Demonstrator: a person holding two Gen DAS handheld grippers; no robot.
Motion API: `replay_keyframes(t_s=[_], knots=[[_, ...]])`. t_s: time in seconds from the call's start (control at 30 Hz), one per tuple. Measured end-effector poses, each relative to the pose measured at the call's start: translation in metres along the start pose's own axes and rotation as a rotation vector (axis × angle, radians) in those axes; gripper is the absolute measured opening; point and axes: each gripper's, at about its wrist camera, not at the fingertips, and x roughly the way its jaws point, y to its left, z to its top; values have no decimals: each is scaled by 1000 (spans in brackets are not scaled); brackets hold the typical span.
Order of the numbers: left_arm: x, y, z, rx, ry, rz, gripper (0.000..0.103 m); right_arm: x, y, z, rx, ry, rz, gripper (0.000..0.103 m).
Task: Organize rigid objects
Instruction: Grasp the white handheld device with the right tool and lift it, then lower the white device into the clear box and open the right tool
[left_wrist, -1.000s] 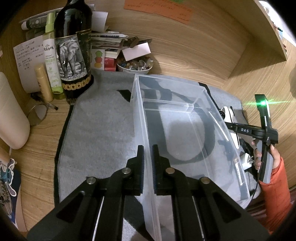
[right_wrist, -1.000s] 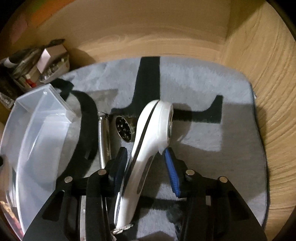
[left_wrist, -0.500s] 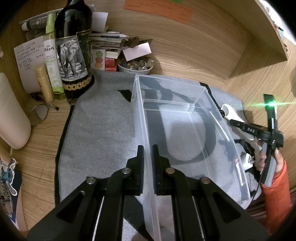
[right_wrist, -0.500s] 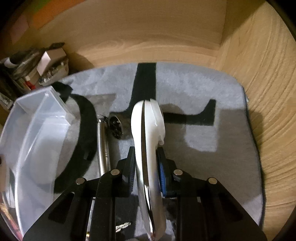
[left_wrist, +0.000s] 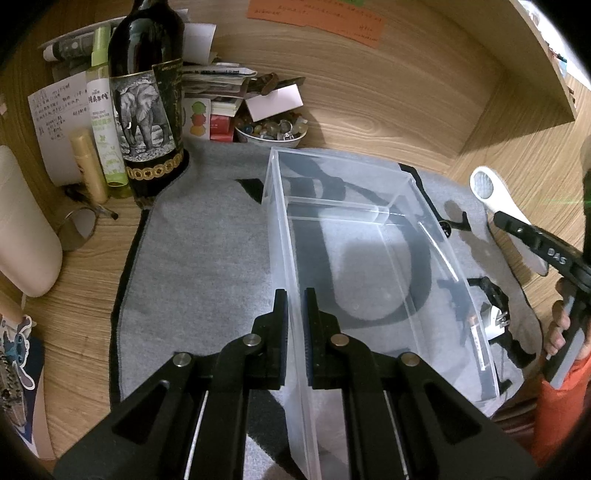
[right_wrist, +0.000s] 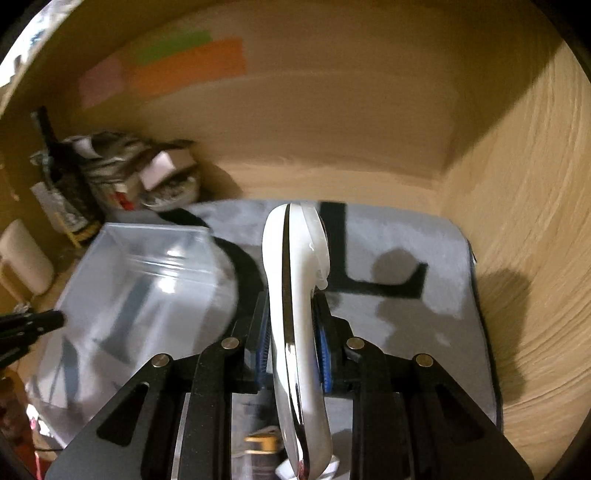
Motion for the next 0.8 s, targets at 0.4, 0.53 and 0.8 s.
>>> replay_keyframes(t_s=[0.4,0.53,0.8], knots=[[0,0,0,0,2,-12,7,-10,71,3,-110,-43,130,20],[-1,0,0,1,0,-14,7,0,92,1,-143,-21,163,20],[-1,0,0,-2,-2,-19,7,23,122,-3,-218,57,172,20]])
